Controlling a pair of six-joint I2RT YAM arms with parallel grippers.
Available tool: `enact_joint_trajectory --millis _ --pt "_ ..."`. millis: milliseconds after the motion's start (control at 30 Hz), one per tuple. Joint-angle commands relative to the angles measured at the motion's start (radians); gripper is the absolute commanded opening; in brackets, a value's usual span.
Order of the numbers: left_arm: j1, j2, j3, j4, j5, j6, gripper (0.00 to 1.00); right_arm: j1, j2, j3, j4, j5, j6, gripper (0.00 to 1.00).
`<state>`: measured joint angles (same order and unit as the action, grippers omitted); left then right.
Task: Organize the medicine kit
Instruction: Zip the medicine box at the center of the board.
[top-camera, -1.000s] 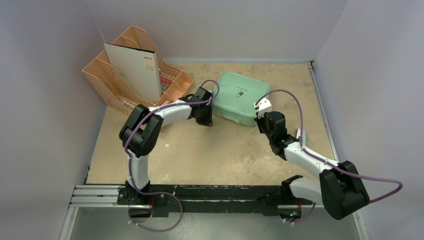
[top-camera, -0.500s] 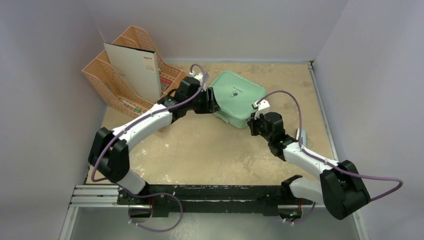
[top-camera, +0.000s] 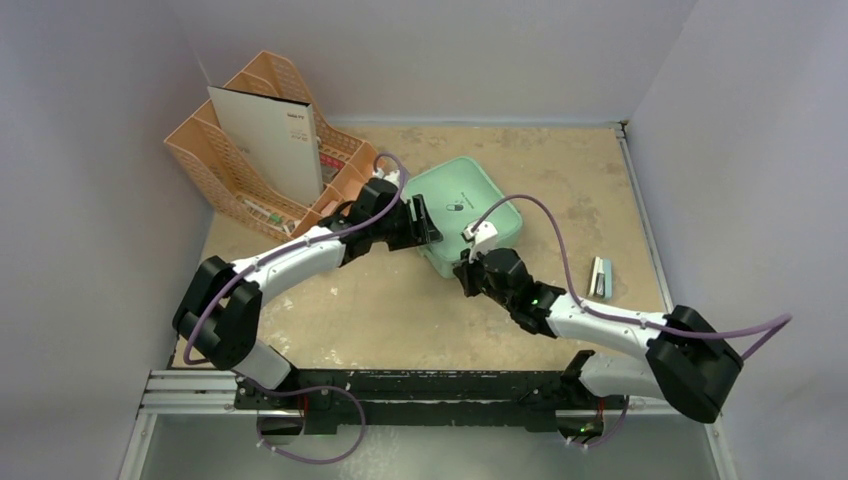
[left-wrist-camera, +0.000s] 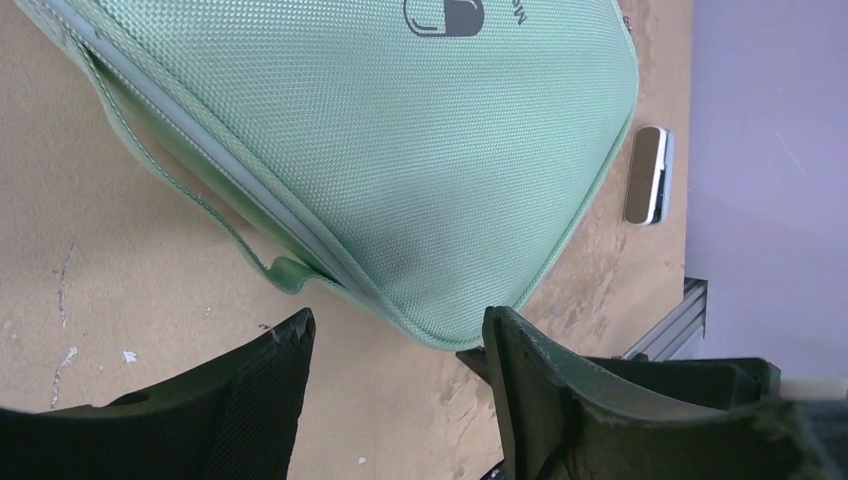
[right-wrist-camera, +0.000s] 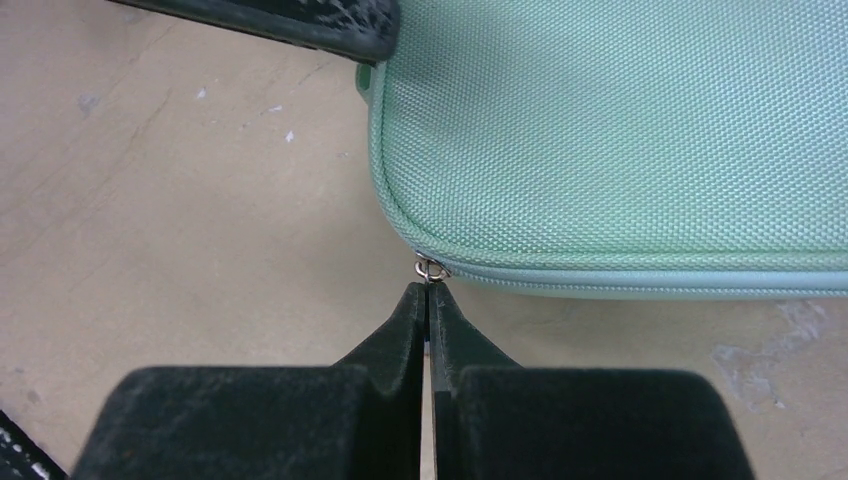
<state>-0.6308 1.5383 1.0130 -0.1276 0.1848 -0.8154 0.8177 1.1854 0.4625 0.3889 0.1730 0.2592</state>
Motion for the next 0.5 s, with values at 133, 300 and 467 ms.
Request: enact_joint_trajectory --millis 133,300,467 --pt "-0.006 -0.034 -0.053 0.036 -0.029 -0.051 0.62 0.100 0.050 0.123 0.093 0.156 0.056 0.00" --pt "-0.008 -0.002 -0.099 0.101 -0.003 -0.112 0.60 0.129 0.082 0.133 0.111 0.190 0.054 0.00" --pt "-0.010 0.070 -0.096 0.151 0.012 -0.112 0.51 0.133 0.121 0.126 0.116 0.198 0.026 0.00"
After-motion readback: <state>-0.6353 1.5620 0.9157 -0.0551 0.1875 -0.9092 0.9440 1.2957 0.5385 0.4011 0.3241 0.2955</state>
